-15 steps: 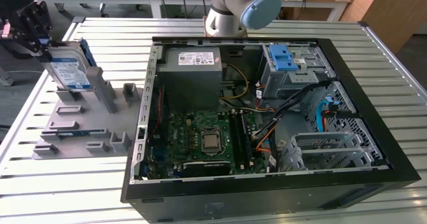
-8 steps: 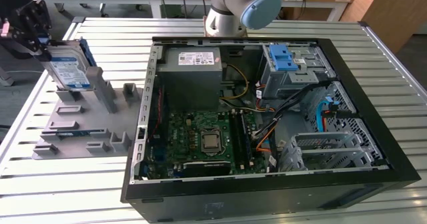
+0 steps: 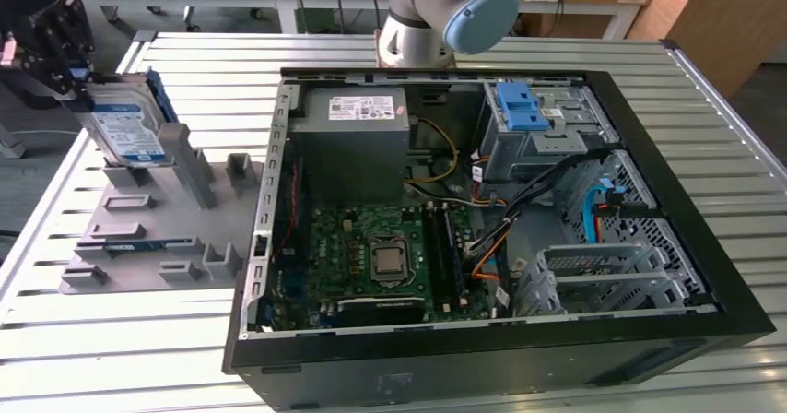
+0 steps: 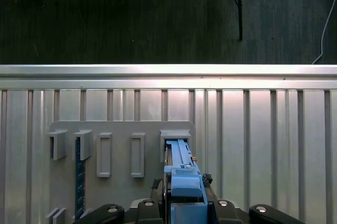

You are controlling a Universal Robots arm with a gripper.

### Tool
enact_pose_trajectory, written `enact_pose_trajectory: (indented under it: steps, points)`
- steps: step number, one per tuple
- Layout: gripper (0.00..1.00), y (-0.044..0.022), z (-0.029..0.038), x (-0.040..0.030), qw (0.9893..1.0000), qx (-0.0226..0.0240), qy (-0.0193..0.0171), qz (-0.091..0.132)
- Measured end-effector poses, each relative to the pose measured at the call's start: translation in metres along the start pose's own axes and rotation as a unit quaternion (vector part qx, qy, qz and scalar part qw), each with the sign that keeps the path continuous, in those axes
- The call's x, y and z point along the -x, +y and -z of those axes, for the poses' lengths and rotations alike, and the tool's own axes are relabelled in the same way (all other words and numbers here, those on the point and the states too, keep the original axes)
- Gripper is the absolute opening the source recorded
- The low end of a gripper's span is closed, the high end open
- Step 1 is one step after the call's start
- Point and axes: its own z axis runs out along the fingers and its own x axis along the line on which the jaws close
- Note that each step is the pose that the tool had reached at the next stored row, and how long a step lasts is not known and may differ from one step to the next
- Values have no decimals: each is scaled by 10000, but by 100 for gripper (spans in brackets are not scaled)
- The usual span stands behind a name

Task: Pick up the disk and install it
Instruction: 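Pick up the disk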

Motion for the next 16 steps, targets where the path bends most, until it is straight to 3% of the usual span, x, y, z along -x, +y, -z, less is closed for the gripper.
enact_pose_trajectory:
  steps: [15, 16]
  points:
    - [36, 1, 41, 0, 10000, 0, 0, 0]
    - [36, 1, 68, 0, 10000, 0, 0, 0]
